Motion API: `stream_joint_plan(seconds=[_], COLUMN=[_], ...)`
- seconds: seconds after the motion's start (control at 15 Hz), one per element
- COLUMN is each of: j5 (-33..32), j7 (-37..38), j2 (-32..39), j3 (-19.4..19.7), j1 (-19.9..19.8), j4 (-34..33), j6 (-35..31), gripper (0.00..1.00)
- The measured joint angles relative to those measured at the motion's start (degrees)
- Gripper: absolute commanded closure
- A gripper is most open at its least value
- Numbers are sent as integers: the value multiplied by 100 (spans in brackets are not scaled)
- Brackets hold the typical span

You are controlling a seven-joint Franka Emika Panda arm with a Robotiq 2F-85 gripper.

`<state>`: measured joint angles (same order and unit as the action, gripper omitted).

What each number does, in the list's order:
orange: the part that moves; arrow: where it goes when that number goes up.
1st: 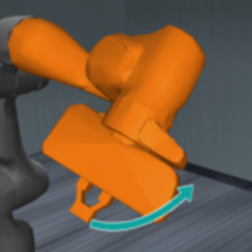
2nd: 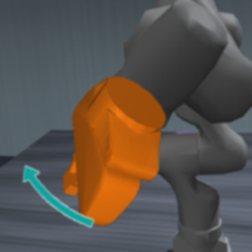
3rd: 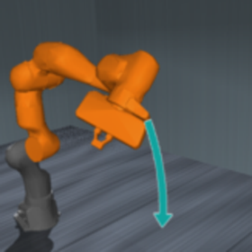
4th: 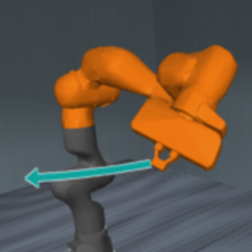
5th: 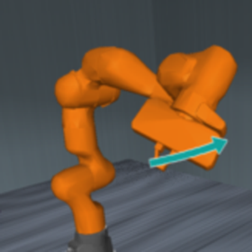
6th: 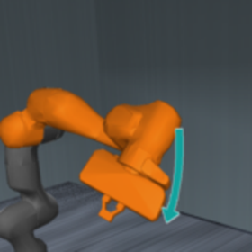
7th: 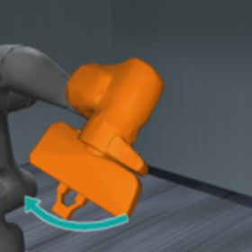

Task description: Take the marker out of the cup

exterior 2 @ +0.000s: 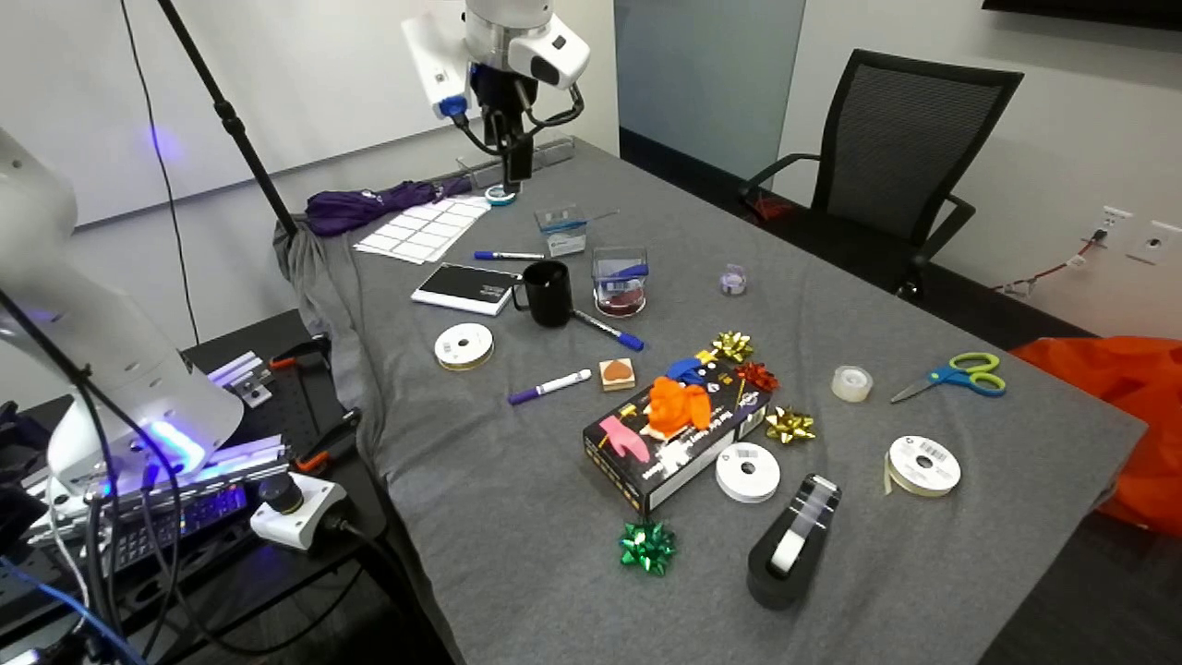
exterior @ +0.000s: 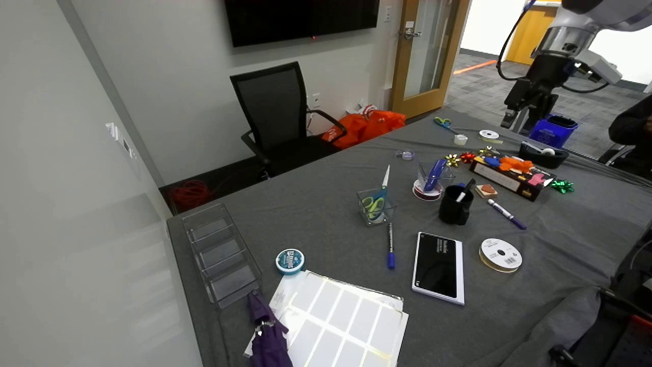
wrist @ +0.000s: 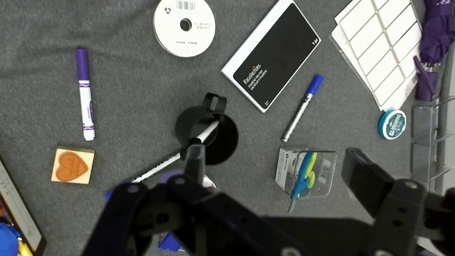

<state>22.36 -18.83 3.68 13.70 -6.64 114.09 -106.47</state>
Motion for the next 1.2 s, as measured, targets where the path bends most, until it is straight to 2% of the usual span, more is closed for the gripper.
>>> stream_joint_plan(seconds=[0.47,0.73,1.2], j5=[204,353,449], j7=[-434,-553,-702], j2=[778,1389,2294], j3=[-83,-317,-779], j1=[-243,-385,-572], j4=[-337,-740,-1133], j6=[-212,-281,-861], gripper=[0,0,0])
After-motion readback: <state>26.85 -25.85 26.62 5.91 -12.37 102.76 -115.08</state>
